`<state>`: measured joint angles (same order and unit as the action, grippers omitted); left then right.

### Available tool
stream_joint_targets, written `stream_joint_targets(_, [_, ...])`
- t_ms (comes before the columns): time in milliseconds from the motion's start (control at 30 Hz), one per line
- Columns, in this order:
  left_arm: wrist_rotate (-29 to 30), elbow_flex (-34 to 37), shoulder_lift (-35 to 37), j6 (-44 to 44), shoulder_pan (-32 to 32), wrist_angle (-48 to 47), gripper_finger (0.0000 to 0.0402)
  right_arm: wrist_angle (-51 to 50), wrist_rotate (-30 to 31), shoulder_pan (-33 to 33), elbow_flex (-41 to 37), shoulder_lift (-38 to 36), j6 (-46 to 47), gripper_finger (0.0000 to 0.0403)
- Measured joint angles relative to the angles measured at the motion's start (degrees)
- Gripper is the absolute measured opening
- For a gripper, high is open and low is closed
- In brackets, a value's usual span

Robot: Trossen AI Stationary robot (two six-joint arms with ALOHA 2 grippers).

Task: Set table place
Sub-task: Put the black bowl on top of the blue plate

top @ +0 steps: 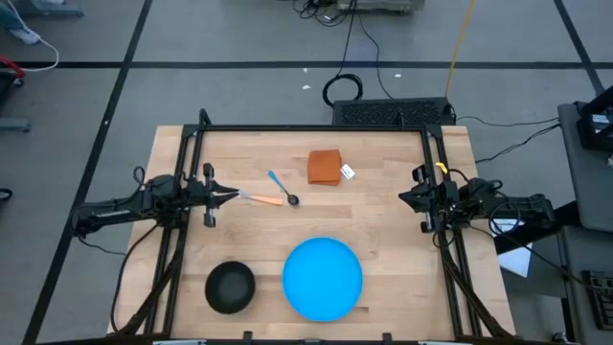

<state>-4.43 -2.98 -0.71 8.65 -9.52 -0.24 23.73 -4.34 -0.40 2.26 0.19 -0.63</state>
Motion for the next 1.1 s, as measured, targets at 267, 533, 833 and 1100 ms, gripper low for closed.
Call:
stream_joint_targets(267, [0.0, 0.0, 0.0, -11.7, 0.0, 5.3, 0.0042, 0.0, 0.0, 0.0, 0.0, 0.0, 0.0, 0.0])
stream_joint_targets(533, [-1.6, 0.0, 0.0, -15.7, 0.0, 5.0, 0.0042, 0.0, 0.0, 0.0, 0.0, 0.0, 0.0, 0.0])
stream_joint_targets(833, [-11.5, 0.0, 0.0, -20.4, 2.2, -1.0, 0.0042, 3.2, 0.0, 0.0, 0.0, 0.0, -1.0, 0.0])
stream_joint_targets(1100, [-12.4, 0.0, 0.0, -20.8, 9.5, -3.2, 0.0018, 3.2, 1.1, 0.0, 0.0, 0.9, -4.2, 0.0])
